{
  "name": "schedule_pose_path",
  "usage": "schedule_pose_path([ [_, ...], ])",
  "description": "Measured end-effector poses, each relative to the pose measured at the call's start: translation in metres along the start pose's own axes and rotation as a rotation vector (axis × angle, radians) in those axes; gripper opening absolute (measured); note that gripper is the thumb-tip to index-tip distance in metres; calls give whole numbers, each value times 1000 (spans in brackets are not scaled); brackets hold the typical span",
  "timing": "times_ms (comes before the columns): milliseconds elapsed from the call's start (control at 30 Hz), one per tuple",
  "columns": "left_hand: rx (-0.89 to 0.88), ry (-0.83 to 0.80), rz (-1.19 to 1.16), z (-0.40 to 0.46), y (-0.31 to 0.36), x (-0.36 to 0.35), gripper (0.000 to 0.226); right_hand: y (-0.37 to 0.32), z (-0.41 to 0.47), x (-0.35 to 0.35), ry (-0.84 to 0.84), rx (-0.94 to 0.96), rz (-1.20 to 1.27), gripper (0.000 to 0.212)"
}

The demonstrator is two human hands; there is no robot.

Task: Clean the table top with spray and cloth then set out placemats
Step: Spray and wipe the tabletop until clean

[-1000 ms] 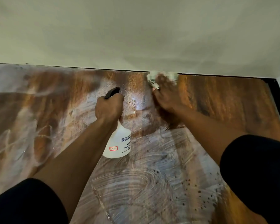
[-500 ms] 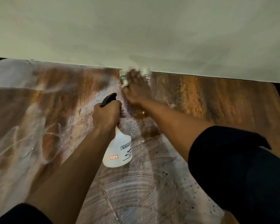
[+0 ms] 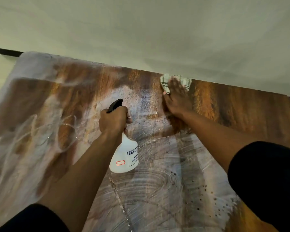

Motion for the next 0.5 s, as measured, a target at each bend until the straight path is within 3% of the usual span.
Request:
schedule_pose_path([
  [100,18,2,-35,-9,-12,5,12,0,-3,-2,13,-138,27,70],
  [200,36,23,-54,-15,-23,16,10,-30,-1,-10,5,-204,72,72],
  [267,35,48,-60,-21,-30,25,9,-62,-5,-22,-16,-114,30,73],
  [400,37,117,-59,-32,-44,36,12,-126,-30,-54,-64,248,-83,70],
  [500,37,139,-55,-43,-48,37,11,-132,-52,-69,-124,432,-158,72],
])
Point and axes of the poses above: each hand's wrist, its own z-axis towards the middle knuckle, its own x-axis out of the back of the hand, y = z × x, the point moved 4 cm from there along z, towards the middle knuckle, and after that the axes turned 9 degrees about -y, right-handed, at the moved point
